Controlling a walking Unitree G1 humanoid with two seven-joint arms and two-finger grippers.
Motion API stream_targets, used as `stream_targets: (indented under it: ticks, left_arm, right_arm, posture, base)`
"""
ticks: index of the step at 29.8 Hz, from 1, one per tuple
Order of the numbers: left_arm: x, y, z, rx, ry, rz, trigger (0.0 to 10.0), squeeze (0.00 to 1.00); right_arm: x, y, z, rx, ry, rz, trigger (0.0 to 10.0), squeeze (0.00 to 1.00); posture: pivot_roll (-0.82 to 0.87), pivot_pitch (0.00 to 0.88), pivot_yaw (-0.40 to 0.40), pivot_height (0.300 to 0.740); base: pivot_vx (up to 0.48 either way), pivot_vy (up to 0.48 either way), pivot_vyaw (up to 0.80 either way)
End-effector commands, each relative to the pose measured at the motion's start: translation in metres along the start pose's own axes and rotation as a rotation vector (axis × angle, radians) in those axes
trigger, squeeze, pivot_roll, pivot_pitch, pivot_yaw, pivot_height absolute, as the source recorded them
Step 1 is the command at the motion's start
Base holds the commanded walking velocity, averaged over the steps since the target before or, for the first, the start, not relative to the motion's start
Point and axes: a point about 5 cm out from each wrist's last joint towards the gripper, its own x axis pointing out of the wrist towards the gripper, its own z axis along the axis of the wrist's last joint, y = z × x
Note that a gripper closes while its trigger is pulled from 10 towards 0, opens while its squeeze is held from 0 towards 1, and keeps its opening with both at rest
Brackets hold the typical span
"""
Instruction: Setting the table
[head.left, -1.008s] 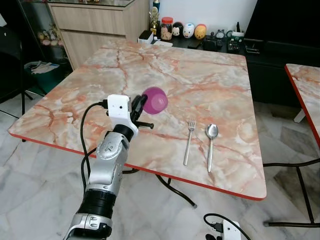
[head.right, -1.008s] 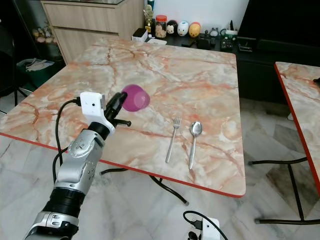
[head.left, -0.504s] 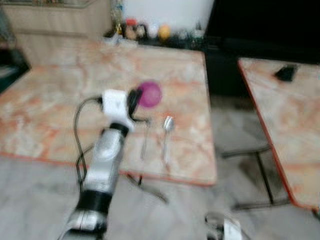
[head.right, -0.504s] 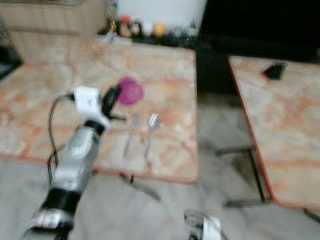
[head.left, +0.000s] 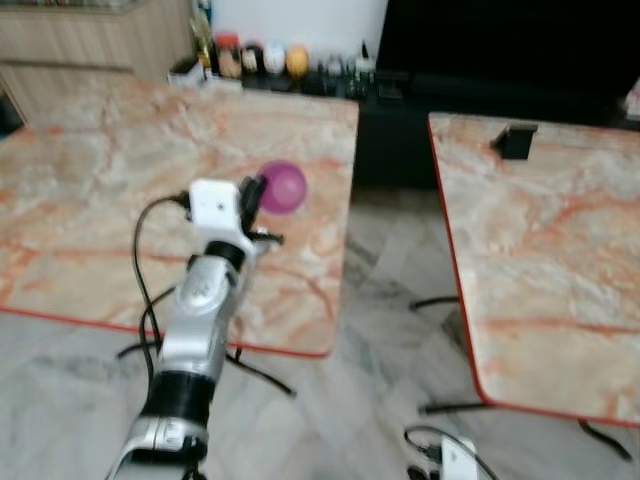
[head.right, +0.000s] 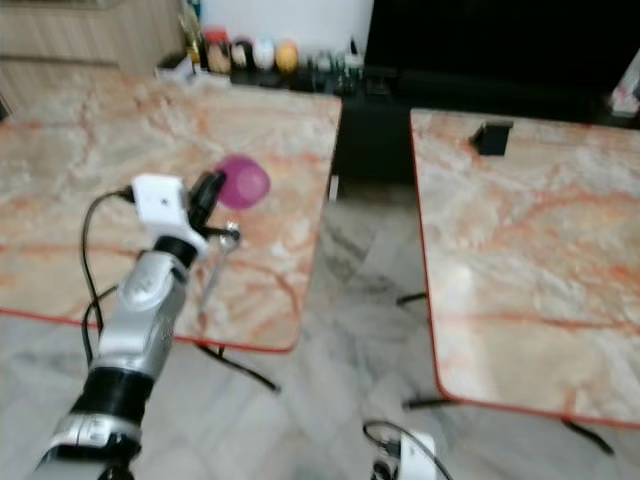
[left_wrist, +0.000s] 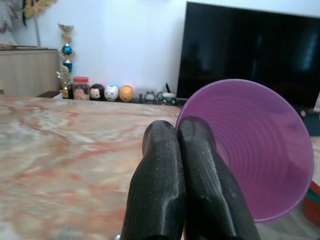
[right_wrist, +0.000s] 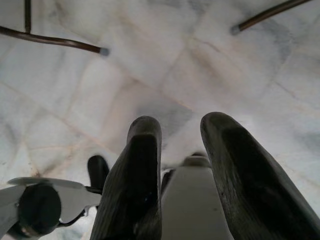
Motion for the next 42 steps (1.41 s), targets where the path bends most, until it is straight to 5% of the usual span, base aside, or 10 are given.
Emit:
stream_targets:
  ticks: [1, 42]
  left_arm:
    - [0.004, -0.012, 0.003, -0.01, -0.016, -0.032, 10.0, 0.0]
    - [0.008, 0.006, 0.004, 0.018, -0.007, 0.025, 10.0, 0.0]
  right_arm:
    - [-0.002, -0.012, -0.001, 0.002, 0.005, -0.032, 10.0, 0.0]
    - [-0.003, -0.013, -0.004, -0.005, 0.02, -0.025, 10.0, 0.0]
  posture:
    - [0.08, 0.0, -0.044, 0.74]
    - [0.07, 0.0, -0.044, 0.74]
  base:
    - [0.0, -0.45, 0.0]
    - [0.0, -0.449, -0.07]
